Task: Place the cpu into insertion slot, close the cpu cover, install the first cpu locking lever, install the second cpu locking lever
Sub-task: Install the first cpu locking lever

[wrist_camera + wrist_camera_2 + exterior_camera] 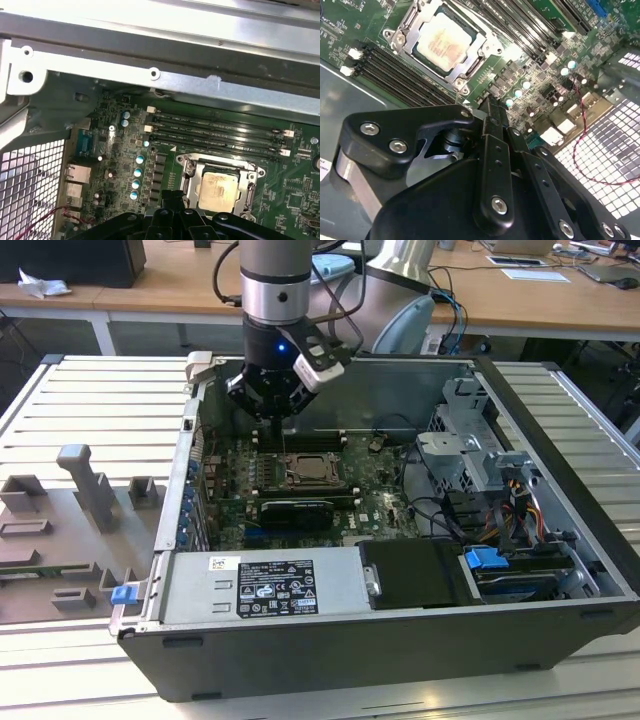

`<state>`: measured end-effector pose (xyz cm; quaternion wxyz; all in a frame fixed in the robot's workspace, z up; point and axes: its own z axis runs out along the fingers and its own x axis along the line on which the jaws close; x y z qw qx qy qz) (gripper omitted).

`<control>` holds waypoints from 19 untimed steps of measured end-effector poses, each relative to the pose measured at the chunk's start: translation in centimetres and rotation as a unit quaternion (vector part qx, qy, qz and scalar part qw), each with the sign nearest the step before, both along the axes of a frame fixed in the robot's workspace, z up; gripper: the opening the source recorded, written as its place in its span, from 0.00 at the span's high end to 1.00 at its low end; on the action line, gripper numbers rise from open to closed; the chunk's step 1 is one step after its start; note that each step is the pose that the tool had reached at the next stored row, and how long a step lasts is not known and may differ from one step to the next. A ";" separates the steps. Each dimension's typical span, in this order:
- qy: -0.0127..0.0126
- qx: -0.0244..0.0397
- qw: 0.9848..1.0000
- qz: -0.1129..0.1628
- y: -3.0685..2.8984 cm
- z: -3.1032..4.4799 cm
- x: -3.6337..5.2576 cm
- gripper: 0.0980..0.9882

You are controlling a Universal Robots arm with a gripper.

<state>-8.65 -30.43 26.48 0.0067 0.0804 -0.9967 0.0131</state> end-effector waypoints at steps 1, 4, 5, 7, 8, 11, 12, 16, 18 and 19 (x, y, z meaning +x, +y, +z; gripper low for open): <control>0.000 0.000 1.000 0.000 0.01 -0.01 -0.01 0.99; 0.000 0.001 1.000 0.000 0.13 -0.04 -0.04 0.99; 0.000 0.001 1.000 0.000 0.22 -0.05 -0.05 0.99; 0.000 0.001 1.000 0.000 0.24 -0.05 -0.05 0.99; 0.000 0.001 1.000 0.000 0.24 -0.05 -0.05 0.99; 0.000 0.001 1.000 0.000 0.27 -0.06 -0.05 0.99; 0.000 0.001 1.000 0.000 0.29 -0.07 -0.05 0.99; 0.000 0.001 1.000 -0.001 0.34 -0.07 -0.05 0.99; 0.000 0.001 1.000 -0.001 0.40 -0.09 -0.06 0.99; 0.000 0.001 1.000 -0.001 0.43 -0.08 -0.06 0.99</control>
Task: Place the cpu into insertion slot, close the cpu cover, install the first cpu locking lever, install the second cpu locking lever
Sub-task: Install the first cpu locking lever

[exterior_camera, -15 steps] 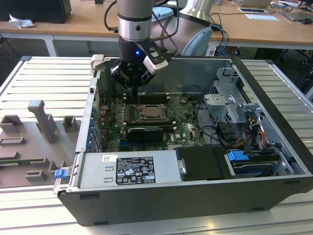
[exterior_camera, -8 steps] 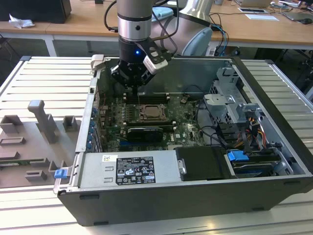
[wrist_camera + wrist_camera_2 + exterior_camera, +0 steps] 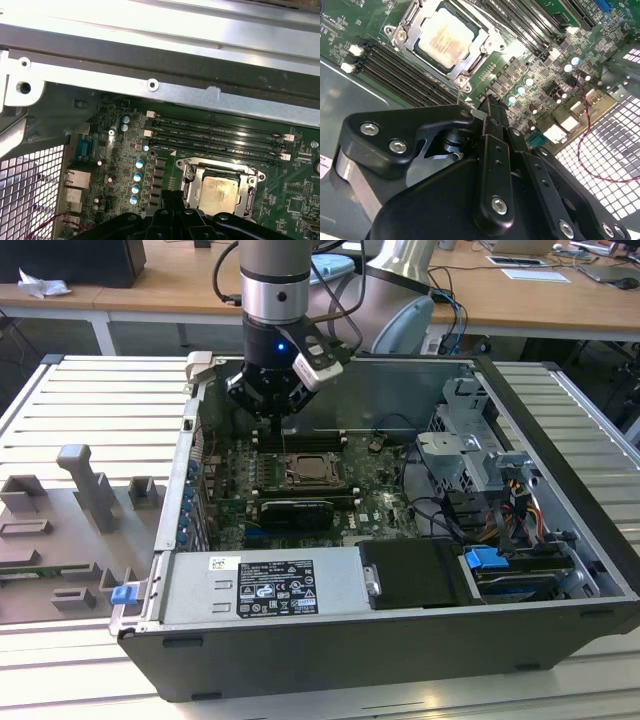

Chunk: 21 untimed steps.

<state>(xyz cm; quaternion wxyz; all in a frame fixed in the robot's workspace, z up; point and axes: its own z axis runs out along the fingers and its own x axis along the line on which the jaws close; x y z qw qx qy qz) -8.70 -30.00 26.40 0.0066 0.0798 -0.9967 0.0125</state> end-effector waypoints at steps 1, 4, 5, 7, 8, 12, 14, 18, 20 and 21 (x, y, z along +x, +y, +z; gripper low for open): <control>0.000 0.000 1.000 0.000 0.03 -0.01 0.00 0.99; 0.000 0.000 1.000 -0.001 0.18 -0.07 0.00 0.99; 0.000 0.000 1.000 -0.003 0.22 -0.08 0.00 0.99; 0.000 0.000 1.000 -0.017 0.32 -0.20 -0.01 0.99; 0.000 0.000 1.000 -0.018 0.48 -0.28 0.00 0.99; 0.000 0.000 1.000 -0.024 0.86 -0.33 0.17 0.99; 0.000 0.000 0.999 -0.032 1.05 -0.33 0.32 0.99; 0.000 0.000 0.999 -0.032 1.66 -0.33 0.31 0.99; 0.000 0.000 0.999 -0.032 1.79 -0.33 0.32 0.99; 0.000 0.000 0.999 -0.032 1.88 -0.33 0.32 0.99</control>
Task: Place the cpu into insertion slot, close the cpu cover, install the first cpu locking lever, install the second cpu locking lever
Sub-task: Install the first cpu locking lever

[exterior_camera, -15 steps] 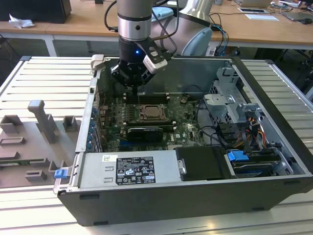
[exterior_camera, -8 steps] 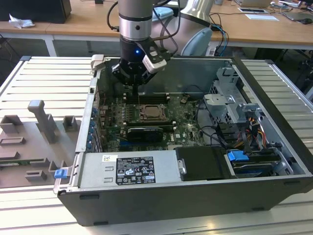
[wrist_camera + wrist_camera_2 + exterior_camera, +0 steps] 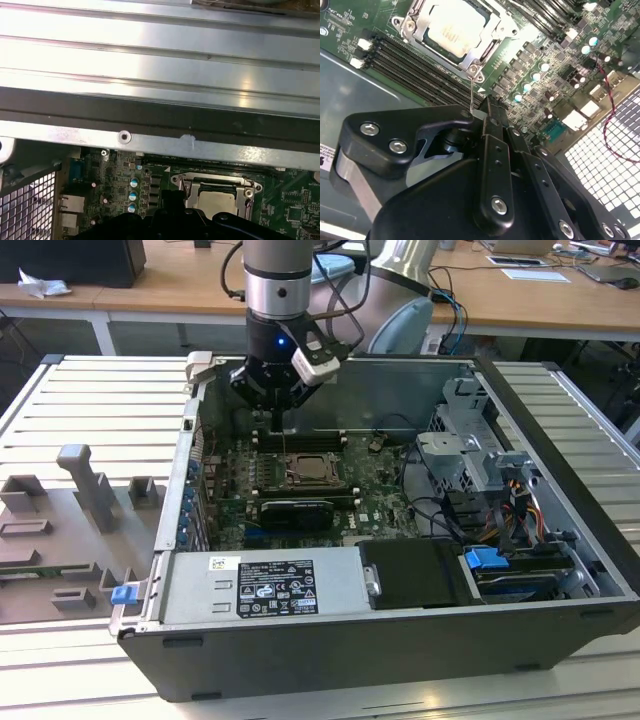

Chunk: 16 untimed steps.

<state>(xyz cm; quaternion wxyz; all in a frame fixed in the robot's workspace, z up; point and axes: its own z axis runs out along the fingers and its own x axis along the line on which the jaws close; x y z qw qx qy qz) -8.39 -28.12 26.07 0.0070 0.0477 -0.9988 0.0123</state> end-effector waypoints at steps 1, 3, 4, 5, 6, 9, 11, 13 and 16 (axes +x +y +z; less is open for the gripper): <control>0.000 0.000 1.000 0.000 0.09 -0.01 0.00 0.99; 0.000 0.000 1.000 0.000 0.25 -0.02 0.04 0.99; 0.000 0.000 1.000 0.000 0.31 -0.02 0.10 0.99; 0.000 0.000 1.000 0.000 0.39 -0.03 0.29 0.99; 0.001 0.000 1.000 0.000 0.42 -0.03 0.47 0.99; 0.001 0.000 1.000 -0.001 0.42 -0.05 0.90 0.99; 0.002 0.000 1.000 -0.002 0.42 -0.06 1.28 0.99; 0.002 0.000 1.000 -0.003 0.42 -0.06 1.91 0.99; 0.002 0.000 1.000 -0.004 0.41 -0.06 2.29 0.99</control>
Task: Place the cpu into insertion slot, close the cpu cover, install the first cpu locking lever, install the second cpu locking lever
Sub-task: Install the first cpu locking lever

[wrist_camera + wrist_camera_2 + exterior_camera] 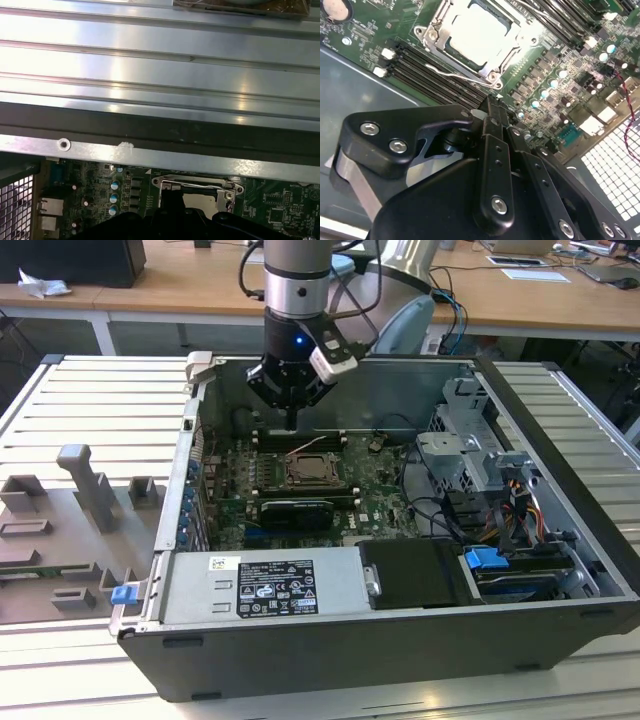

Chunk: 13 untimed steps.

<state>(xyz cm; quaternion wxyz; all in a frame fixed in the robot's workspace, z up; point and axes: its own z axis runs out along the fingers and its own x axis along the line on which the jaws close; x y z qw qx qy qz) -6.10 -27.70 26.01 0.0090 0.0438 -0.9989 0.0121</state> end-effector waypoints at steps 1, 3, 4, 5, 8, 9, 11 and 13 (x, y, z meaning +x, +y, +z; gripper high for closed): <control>0.000 0.000 1.000 0.000 0.00 0.00 0.07 0.99; 0.000 0.000 1.000 -0.001 0.00 -0.01 0.31 0.99; 0.000 0.000 1.000 -0.002 0.00 -0.02 0.44 0.99; 0.000 0.000 1.000 -0.002 0.00 -0.02 0.52 0.99; 0.000 0.000 1.000 -0.002 0.01 -0.07 0.80 0.99; 0.000 0.000 1.000 -0.002 0.00 -0.13 1.17 0.99; 0.001 0.000 1.000 -0.002 0.00 -0.48 2.19 0.99; 0.001 0.003 1.000 -0.008 0.00 -0.81 2.54 0.99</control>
